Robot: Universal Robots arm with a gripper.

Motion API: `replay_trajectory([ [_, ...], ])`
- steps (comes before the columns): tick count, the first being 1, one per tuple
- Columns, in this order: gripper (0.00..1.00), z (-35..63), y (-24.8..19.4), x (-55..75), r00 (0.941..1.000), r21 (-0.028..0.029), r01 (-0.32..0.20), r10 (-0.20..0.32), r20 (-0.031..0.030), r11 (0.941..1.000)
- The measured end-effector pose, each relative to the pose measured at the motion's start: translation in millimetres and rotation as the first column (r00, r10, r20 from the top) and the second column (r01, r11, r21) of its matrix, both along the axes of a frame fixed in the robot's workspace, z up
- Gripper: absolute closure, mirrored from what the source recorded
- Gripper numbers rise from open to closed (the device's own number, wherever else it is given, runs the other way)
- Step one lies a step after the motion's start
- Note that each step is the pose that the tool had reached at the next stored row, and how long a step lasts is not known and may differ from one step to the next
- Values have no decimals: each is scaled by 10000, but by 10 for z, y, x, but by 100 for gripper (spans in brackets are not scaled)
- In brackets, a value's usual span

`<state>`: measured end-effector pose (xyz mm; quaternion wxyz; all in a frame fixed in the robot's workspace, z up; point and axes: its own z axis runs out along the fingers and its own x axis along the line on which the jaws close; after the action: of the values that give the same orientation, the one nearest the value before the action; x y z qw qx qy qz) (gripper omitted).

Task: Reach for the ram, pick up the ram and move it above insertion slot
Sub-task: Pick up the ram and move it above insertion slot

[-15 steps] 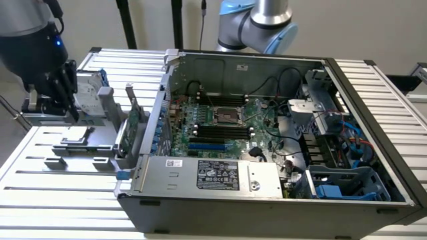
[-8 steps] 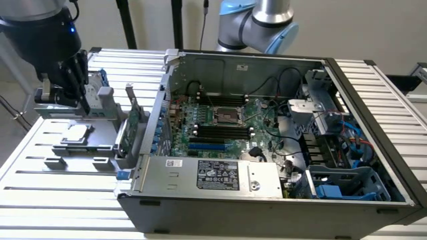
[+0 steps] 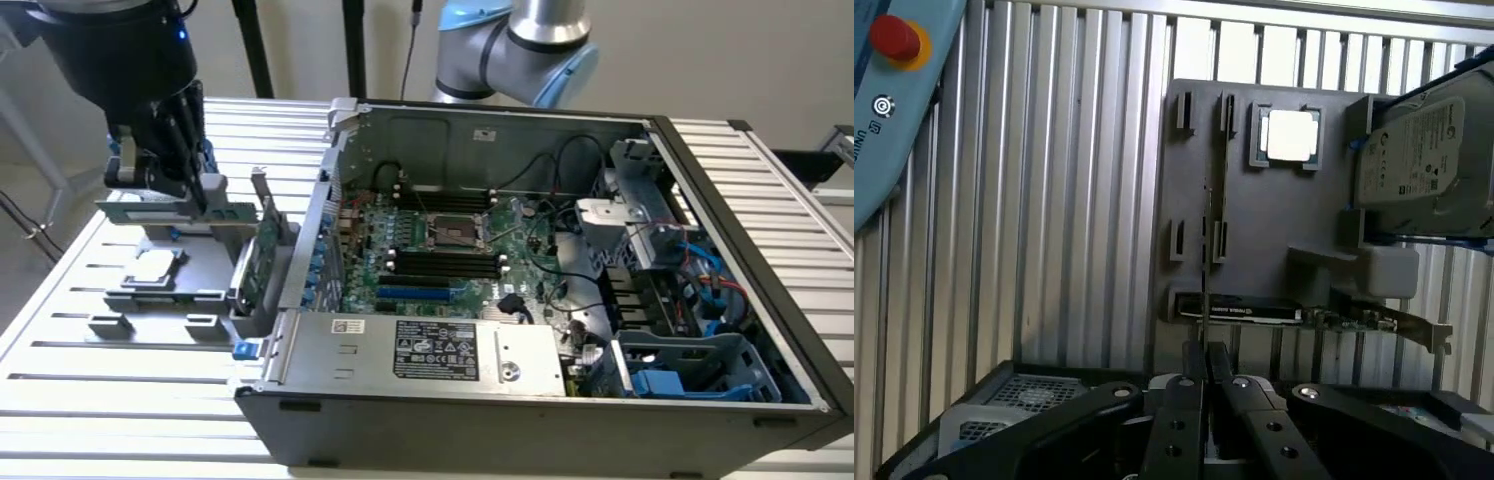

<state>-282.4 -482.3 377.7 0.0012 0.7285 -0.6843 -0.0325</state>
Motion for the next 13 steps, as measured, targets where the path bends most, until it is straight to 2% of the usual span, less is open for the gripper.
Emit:
replay_trajectory([
  [7, 87, 170, 4, 263, 10000, 113, -4, 4, -19, 9999],
  [13, 87, 266, 27, 462, 10000, 148, -4, 4, -22, 9999],
])
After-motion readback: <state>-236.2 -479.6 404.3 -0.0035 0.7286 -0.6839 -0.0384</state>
